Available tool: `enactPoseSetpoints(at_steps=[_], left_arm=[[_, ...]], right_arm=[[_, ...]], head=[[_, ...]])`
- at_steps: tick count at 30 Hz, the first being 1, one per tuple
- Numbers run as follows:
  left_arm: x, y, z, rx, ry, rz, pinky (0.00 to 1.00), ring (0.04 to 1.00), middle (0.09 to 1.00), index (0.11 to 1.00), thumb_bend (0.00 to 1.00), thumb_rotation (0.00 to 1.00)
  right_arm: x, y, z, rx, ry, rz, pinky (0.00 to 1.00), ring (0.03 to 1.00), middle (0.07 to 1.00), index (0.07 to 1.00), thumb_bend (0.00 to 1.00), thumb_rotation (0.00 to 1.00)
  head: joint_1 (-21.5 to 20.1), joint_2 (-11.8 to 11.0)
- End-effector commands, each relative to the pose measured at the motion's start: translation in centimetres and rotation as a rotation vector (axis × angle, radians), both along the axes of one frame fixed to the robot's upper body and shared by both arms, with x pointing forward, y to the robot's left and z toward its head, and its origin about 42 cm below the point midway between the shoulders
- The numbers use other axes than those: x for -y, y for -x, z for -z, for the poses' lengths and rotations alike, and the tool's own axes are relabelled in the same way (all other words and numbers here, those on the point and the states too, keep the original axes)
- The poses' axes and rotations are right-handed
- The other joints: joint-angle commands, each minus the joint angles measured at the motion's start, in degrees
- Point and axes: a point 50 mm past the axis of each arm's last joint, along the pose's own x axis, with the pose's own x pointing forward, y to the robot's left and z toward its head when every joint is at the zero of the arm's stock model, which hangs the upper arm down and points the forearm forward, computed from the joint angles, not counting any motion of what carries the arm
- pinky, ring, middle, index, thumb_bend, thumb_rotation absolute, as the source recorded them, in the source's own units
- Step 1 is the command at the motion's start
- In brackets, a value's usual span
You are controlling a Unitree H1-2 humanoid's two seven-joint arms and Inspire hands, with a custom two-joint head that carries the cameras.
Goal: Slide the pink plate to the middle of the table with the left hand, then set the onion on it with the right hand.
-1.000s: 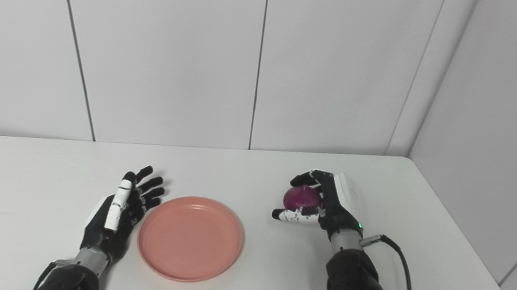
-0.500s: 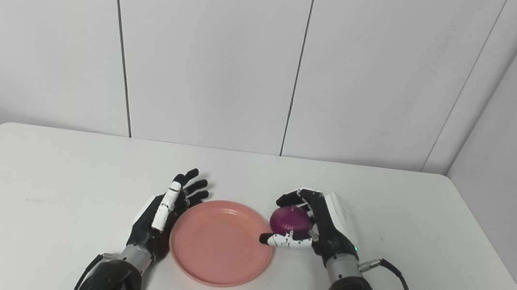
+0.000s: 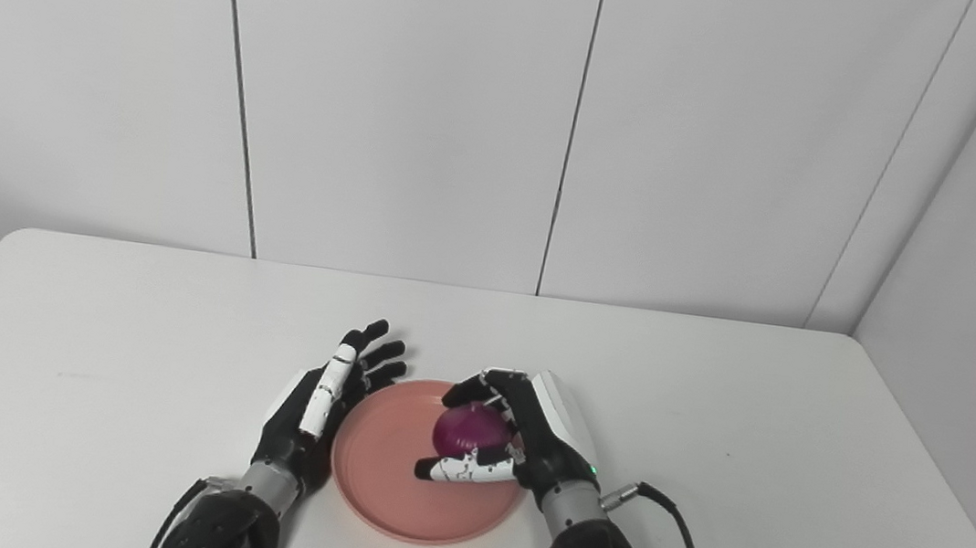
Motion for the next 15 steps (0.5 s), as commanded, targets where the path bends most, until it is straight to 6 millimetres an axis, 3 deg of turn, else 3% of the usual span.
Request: enactPoseSetpoints(at_steps=[1, 4, 8, 15], left_arm=[[-0.1, 0.2, 1.0, -0.047, -0.014, -0.02, 0.88, 0.855, 0.872, 0.901, 0.49, 1.0], [-0.1, 0.2, 1.1, -0.044, -0.013, -0.028, 0.87, 0.855, 0.869, 0.896, 0.5, 1.0], [0.0, 0.1, 1.2, -0.031, -0.01, -0.026, 0.86, 0.859, 0.872, 0.897, 0.48, 1.0], [0.0, 0.0, 1.2, -0.034, 0.008, -0.035, 0.86, 0.86, 0.867, 0.893, 0.47, 1.0]], right_arm=[[-1.6, -1.2, -2.4, 0.128, 0.024, -0.051, 0.26, 0.368, 0.457, 0.538, 0.51, 0.0], [-2.5, -1.4, -1.9, 0.122, 0.047, -0.068, 0.22, 0.361, 0.451, 0.54, 0.51, 0.0], [-3.2, -1.8, -1.0, 0.109, 0.05, -0.093, 0.29, 0.381, 0.465, 0.538, 0.51, 0.0], [-4.1, -1.9, 0.2, 0.078, 0.09, -0.103, 0.28, 0.373, 0.456, 0.543, 0.51, 0.0]], head=[[-0.22, -0.18], [-0.14, -0.24], [0.02, -0.23], [0.18, -0.15]])
